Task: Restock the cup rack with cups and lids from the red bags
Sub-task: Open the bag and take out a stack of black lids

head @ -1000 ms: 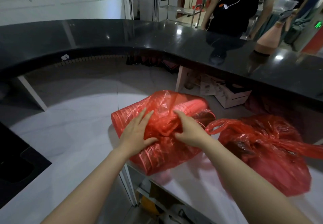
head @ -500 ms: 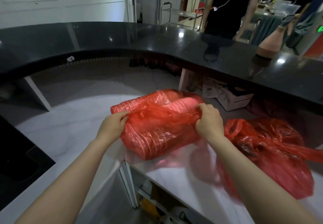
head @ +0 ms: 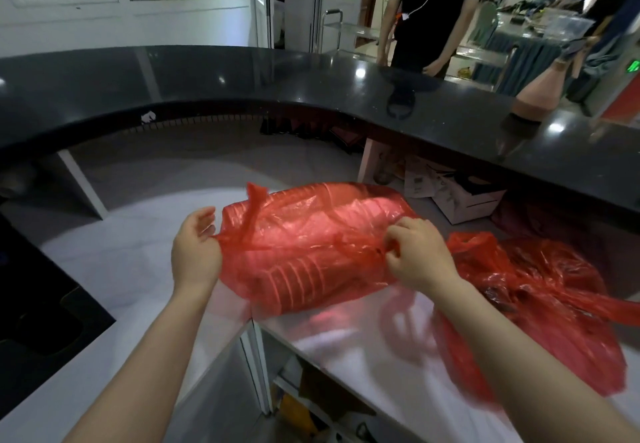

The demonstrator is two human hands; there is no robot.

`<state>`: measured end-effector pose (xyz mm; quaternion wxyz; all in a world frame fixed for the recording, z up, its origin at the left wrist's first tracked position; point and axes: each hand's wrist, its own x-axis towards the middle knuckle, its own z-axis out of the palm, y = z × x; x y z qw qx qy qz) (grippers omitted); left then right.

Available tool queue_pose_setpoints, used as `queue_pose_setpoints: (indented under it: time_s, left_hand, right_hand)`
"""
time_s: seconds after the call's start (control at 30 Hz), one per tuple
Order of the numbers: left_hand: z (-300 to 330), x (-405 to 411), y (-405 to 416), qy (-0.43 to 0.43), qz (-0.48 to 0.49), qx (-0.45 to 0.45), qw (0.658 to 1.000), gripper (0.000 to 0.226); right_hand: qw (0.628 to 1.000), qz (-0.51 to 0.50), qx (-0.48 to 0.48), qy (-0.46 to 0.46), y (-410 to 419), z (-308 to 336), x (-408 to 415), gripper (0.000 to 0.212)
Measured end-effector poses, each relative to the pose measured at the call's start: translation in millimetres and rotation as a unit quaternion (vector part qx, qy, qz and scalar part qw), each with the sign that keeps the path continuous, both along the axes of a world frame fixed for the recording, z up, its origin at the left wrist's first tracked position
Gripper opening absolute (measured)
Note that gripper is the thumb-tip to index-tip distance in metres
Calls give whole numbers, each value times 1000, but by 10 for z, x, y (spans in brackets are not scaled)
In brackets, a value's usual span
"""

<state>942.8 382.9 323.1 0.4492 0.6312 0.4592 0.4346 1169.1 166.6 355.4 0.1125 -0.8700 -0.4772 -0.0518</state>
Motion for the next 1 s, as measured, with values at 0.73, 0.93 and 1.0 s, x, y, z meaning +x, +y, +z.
queue_pose_setpoints:
  time_s: [0.73,0.93,1.0]
  left_hand:
    - [-113,-39,-72,550,-220,278,756,50]
    - [-98,16,77,542,-147,268,783,59]
    - [-33,-14,109,530,-97,307,784,59]
  right_hand:
    - [981,-23,-142,-128,62,-138,-146,20]
    - [978,36,-12,-203,190,-45,-318,14]
    - [954,139,88,-250,258,-42,-409,9]
